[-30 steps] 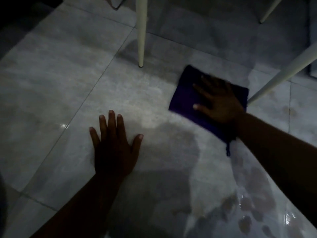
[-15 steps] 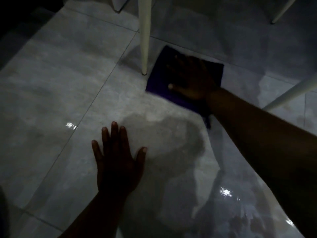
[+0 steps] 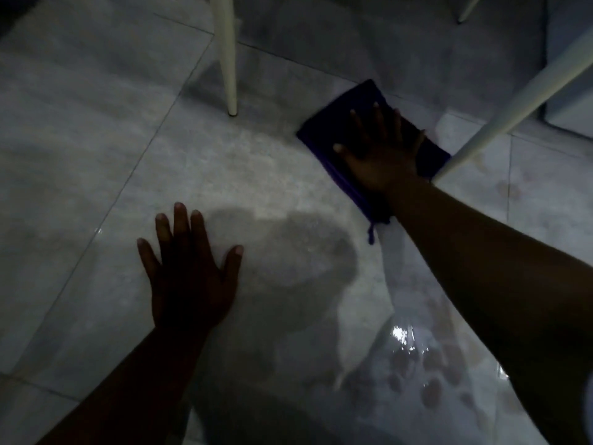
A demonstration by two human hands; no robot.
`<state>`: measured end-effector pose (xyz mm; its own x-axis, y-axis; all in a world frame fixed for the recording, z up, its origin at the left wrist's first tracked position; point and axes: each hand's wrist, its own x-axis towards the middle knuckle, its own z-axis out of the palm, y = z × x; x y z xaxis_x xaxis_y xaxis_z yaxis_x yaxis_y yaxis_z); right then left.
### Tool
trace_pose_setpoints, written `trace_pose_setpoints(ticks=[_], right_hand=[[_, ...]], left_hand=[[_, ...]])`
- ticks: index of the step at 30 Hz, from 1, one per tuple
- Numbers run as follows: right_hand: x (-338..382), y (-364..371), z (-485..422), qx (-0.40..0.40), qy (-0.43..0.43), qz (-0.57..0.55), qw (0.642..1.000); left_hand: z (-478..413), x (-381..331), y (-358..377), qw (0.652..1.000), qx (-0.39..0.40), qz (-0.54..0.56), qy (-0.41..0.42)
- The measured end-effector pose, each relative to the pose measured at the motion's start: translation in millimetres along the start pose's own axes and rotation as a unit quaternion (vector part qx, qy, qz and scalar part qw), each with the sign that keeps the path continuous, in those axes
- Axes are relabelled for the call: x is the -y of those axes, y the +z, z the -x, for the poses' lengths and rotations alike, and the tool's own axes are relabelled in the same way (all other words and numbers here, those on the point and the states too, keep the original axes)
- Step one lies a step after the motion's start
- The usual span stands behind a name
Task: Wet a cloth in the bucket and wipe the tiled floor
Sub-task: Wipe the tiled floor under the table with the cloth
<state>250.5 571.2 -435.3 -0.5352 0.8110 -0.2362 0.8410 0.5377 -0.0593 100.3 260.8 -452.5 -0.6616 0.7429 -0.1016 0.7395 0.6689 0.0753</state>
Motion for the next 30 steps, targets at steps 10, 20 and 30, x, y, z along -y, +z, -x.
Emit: trace_pose_setpoints(ticks=[10, 20, 30], right_hand=[[-68, 74, 310, 0.035, -0.496, 0.142, 0.856], [-17, 43, 190, 0.010, -0.124, 0.037, 0.991], [-129, 70, 350, 0.004, -0.397, 0.055, 0.916]], left_hand=[[-6, 9, 5, 0.999, 0.021, 0.024, 0.010], [26, -4, -22, 0.997, 0.048, 0.056, 0.037], [75, -45, -3, 0.981, 0.068, 0.007, 0.183]])
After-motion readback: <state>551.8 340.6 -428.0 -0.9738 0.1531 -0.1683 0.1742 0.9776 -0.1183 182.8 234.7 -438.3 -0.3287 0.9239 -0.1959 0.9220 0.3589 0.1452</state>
